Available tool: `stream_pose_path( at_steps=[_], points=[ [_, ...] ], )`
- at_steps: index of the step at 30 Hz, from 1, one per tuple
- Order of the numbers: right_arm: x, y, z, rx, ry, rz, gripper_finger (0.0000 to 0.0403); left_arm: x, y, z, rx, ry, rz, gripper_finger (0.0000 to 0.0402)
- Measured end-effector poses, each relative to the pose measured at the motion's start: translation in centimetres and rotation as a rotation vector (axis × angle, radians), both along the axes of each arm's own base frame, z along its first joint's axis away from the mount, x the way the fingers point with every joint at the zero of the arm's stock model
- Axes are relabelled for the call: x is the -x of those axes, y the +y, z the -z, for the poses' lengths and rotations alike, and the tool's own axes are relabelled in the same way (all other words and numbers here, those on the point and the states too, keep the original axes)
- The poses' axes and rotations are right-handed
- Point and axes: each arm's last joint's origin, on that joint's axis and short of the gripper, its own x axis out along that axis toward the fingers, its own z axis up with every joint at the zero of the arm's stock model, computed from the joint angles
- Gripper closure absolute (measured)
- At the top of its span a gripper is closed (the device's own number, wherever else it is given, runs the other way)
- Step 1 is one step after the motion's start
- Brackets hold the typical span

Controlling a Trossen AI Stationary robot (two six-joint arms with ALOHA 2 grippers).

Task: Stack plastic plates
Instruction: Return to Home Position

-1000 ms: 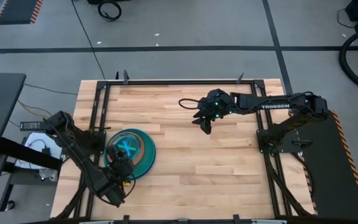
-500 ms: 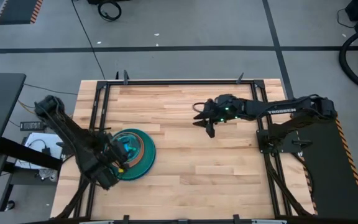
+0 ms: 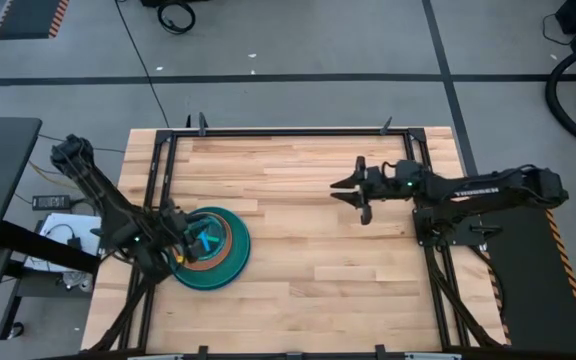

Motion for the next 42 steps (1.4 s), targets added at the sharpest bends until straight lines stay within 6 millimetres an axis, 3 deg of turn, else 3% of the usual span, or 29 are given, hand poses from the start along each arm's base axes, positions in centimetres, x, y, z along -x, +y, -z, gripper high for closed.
stream_pose_path(
  at_steps=[9, 13, 16, 24, 34, 42],
  points=[
    [2.4, 0.1, -2.2, -0.052, -0.171, 0.057, 0.0296, -3.8, -0.8, -2.8, -0.163, 0.011, 0.214, 0.0352],
    [3.0, 0.6, -2.4, -0.111, -0.19, -0.034, 0.0302, -5.4, 0.5, -2.9, -0.237, 0.044, 0.305, 0.0374],
    [3.8, 0.9, -1.5, -0.114, -0.188, -0.052, 0.0309, -5.9, 2.2, -1.6, -0.208, 0.025, 0.378, 0.0389],
    [6.5, 1.3, 0.7, -0.204, -0.266, -0.032, 0.0324, -3.8, 5.9, 0.2, -0.126, -0.163, 0.304, 0.0395],
    [8.6, 1.2, 3.6, -0.209, -0.319, 0.087, 0.0323, -0.2, 7.2, 0.9, -0.051, -0.335, 0.22, 0.0394],
    [8.6, 1.0, 3.8, -0.224, -0.296, 0.142, 0.0323, 1.7, 7.5, 1.7, -0.007, -0.48, 0.238, 0.0394]
  ],
)
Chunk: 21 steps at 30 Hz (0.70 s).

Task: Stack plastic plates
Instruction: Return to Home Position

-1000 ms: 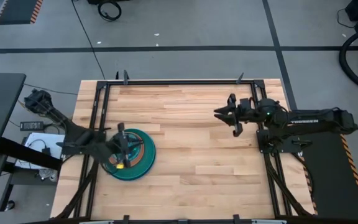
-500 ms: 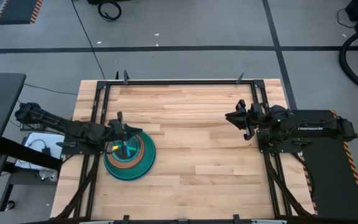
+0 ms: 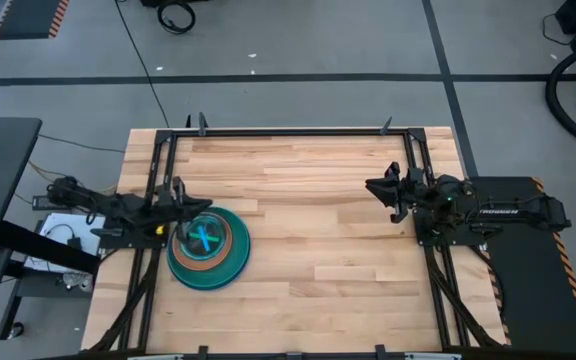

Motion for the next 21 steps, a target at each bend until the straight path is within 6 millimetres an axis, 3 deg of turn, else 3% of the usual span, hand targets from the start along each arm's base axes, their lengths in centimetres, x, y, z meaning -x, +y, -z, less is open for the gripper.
stream_pose_path(
  at_steps=[15, 21],
  points=[
    [0.0, 0.0, 0.0, 0.005, -0.002, 0.001, 0.0323, 0.5, -1.1, 1.1, -0.006, 0.025, 0.134, 0.0395],
    [0.0, 0.0, 0.0, 0.005, -0.003, 0.001, 0.0322, 0.6, -1.5, 1.5, 0.151, 0.037, 0.187, 0.0372]
  ],
)
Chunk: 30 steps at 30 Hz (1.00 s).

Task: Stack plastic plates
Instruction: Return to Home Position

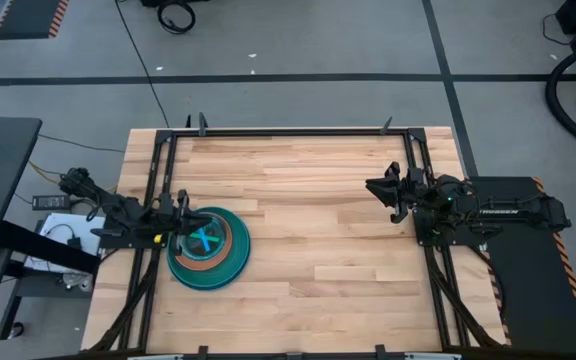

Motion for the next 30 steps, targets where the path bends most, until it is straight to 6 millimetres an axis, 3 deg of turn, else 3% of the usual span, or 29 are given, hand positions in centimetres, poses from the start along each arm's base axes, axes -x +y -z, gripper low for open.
stream_pose_path(
  at_steps=[30],
  points=[
    [0.0, 0.0, 0.0, 0.0, 0.0, 0.0, 0.0322, 0.01, -0.02, -0.03, -0.008, 0.0, 0.002, 0.0366]
  ],
)
